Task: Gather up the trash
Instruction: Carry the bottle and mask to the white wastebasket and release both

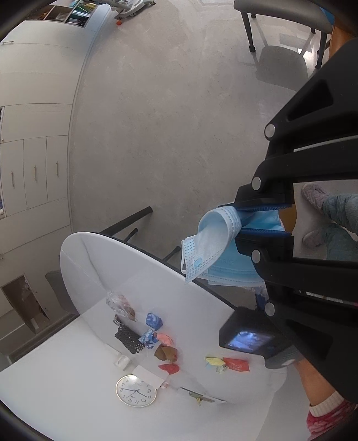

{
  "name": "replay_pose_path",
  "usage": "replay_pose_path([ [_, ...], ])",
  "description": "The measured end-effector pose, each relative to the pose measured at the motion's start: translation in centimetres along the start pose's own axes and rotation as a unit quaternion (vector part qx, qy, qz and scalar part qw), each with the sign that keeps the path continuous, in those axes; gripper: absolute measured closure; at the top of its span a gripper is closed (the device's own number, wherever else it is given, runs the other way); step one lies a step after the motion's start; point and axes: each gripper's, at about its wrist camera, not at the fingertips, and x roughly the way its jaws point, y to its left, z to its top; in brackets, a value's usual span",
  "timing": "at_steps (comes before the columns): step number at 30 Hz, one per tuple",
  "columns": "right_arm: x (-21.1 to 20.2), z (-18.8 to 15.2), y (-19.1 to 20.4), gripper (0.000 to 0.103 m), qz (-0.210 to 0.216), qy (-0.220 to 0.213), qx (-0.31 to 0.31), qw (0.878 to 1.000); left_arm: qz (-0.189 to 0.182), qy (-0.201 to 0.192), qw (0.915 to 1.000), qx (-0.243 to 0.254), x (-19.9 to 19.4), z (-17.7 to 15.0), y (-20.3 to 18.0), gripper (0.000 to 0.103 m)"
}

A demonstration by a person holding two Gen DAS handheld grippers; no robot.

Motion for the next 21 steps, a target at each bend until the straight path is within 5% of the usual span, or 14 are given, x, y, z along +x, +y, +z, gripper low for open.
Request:
replay_pose_path([
  [2, 0.7, -0.1, -0.5, 0.091, 0.009, 0.009, -0.001, 1.0, 0.01, 0.018, 0.9997, -0.01, 1.3, 0.9, 0.0, 0.039],
  [4, 1.3, -0.1, -0.7, 0.092, 0.016, 0.016, -0.003, 1.0, 0.021, 0.028, 0.9992, -0.02, 1.7, 1.4, -0.2, 0.025],
  [9, 2.7, 0.1, -1.0, 0.092, 0.029, 0.028, 0.0, 0.999, 0.04, 0.026, 0.9988, -0.01, 0.5, 1.3, -0.9, 0.021],
  [17, 4.3, 0.8, 0.9, 0.091, 0.032, 0.034, -0.059, 0.997, 0.014, -0.063, 0.9975, -0.031, -9.8, -1.1, 0.4, 0.021],
  [21, 6.6, -0.1, 2.8, 0.089, 0.031, 0.05, -0.097, 0.994, 0.015, -0.125, 0.9899, -0.065, -16.7, -3.3, 2.8, 0.012],
])
